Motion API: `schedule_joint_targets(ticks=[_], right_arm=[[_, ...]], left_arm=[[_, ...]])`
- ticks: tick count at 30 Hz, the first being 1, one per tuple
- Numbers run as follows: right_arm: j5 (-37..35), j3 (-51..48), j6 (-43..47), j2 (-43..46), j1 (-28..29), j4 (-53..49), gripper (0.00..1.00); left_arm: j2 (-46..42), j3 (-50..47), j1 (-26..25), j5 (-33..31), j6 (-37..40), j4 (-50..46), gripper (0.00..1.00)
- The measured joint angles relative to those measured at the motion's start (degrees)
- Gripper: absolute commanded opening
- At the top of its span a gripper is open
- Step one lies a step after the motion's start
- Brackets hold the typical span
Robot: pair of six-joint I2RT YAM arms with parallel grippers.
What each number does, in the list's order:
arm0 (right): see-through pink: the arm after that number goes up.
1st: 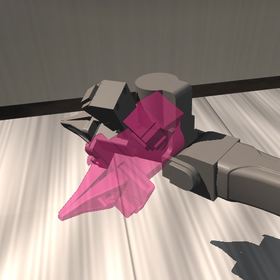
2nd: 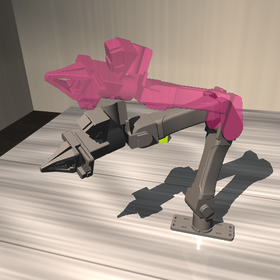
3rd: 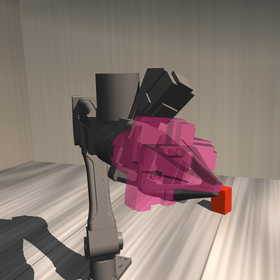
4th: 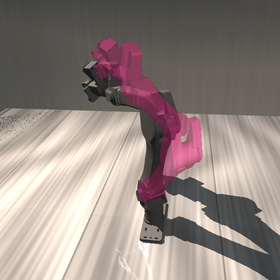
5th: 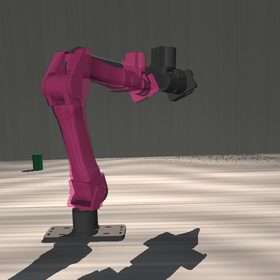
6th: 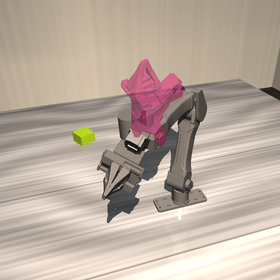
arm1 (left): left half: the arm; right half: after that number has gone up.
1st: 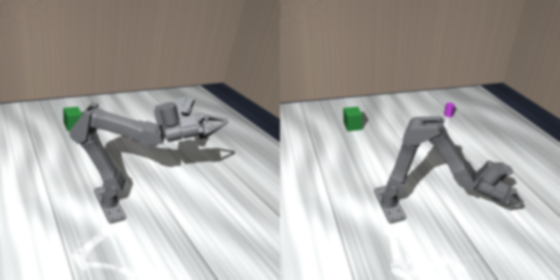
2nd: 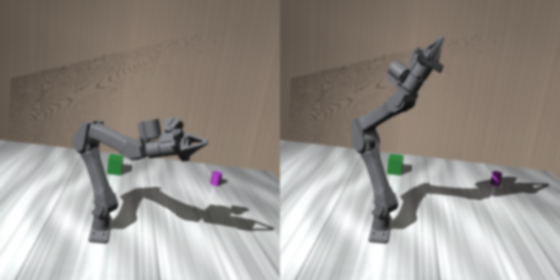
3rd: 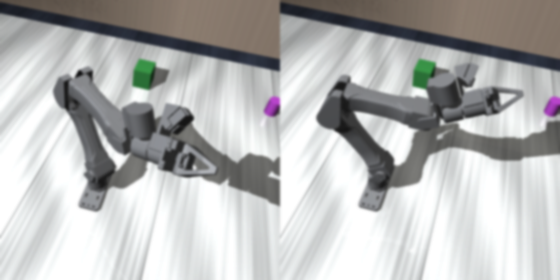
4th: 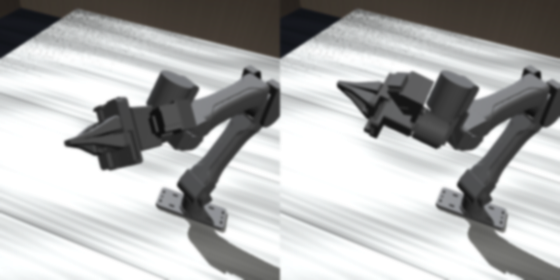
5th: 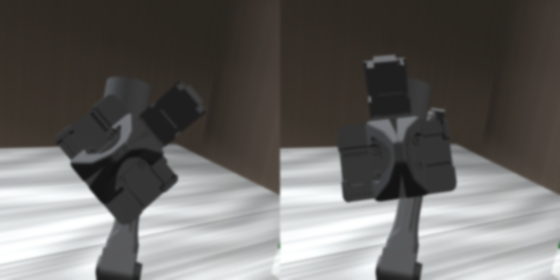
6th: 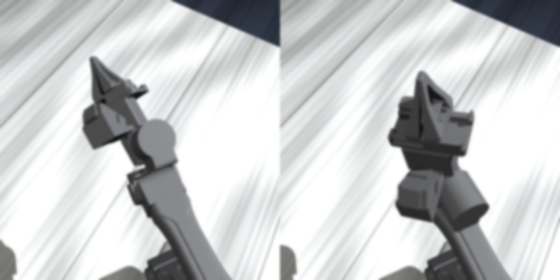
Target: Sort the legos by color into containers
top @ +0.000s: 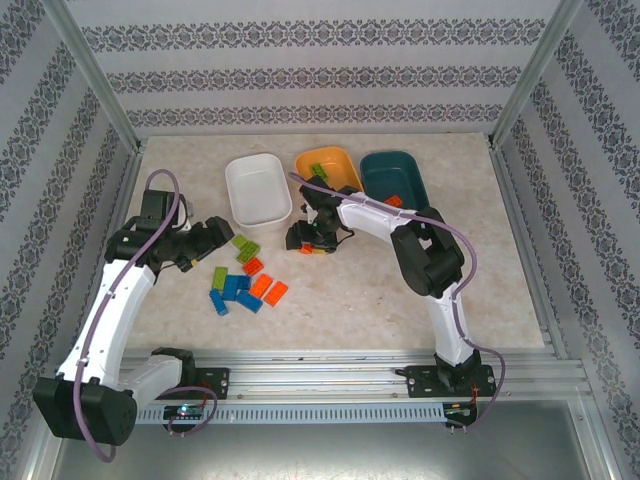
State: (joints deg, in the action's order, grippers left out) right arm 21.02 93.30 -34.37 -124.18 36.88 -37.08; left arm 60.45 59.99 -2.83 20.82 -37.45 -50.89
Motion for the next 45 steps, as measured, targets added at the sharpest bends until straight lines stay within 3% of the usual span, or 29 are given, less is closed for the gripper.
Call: schedule_joint_targets(ticks=[15, 27, 36, 41, 45], right_arm=[[-3.7, 2.0, -0.1, -1.2, 0.0, -3.5, 0.38], [-3.7, 1.8, 0.2, 0.7, 0.0, -4.0, 0.36], [-0.5, -3.9, -0.5, 14.6, -0.8, -3.7, 0.36], [1.3, -7.3, -1.3, 23.3, -7.2, -3.5, 0.36], [1.4, -8.3, -1.2, 26.3, -17.6, -3.4, 0.36]], left_arm=[[1.0, 0.0, 1.7, 2.2, 1.2, 0.0, 0.86], [1.6, 0.0, 1.8, 3.2, 1.2, 0.3, 0.87], [2.5, -1.8, 1.8, 4.6, -0.3, 3.1, 0.88], [3.2, -3.4, 1.8, 5.7, -1.7, 5.6, 0.88], [4.2, -5.6, 0.9, 6.2, -3.1, 7.6, 0.89]])
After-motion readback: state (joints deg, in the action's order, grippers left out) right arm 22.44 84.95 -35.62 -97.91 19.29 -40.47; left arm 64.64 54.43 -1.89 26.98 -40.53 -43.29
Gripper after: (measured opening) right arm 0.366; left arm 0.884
